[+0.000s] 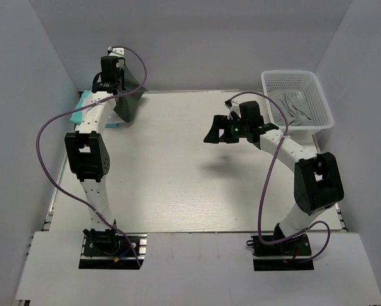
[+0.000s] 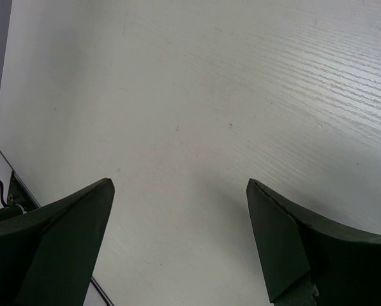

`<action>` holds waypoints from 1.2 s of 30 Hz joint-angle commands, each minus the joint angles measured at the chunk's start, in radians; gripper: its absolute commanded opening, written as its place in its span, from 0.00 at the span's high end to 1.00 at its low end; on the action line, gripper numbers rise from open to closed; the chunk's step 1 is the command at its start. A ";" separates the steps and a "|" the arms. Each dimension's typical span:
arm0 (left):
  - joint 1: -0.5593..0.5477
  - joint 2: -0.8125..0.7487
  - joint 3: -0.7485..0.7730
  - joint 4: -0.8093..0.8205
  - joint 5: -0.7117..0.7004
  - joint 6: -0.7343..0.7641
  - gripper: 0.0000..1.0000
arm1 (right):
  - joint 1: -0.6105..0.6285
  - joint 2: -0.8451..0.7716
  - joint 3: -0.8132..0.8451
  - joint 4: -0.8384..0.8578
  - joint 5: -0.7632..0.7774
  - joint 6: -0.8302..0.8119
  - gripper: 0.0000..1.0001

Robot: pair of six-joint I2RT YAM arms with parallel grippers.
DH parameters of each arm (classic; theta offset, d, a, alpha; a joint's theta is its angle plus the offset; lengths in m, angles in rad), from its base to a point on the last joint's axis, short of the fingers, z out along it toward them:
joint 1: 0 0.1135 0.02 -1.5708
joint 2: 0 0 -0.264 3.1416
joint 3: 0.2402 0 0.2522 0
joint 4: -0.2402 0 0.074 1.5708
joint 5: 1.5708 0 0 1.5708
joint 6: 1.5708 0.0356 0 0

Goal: Fold and stack the t-shirts
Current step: Put the neatly folded tshirt into the corner of the board with the left arm

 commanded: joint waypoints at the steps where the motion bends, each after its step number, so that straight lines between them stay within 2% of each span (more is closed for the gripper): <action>1: 0.033 -0.013 0.049 -0.025 0.058 -0.004 1.00 | -0.001 0.018 0.053 0.014 -0.027 0.012 0.10; 20: 0.218 0.126 0.095 0.005 0.067 -0.108 1.00 | 0.002 0.102 0.149 -0.017 -0.022 0.021 0.10; 31: 0.277 0.169 0.121 -0.005 0.170 -0.107 1.00 | 0.001 0.127 0.167 -0.026 -0.025 0.024 0.10; 35: 0.288 0.205 0.132 -0.009 0.105 -0.145 1.00 | -0.001 0.135 0.172 -0.028 -0.030 0.030 0.10; 36: 0.300 0.224 0.142 -0.009 0.081 -0.157 0.92 | 0.002 0.135 0.170 -0.029 -0.030 0.030 0.10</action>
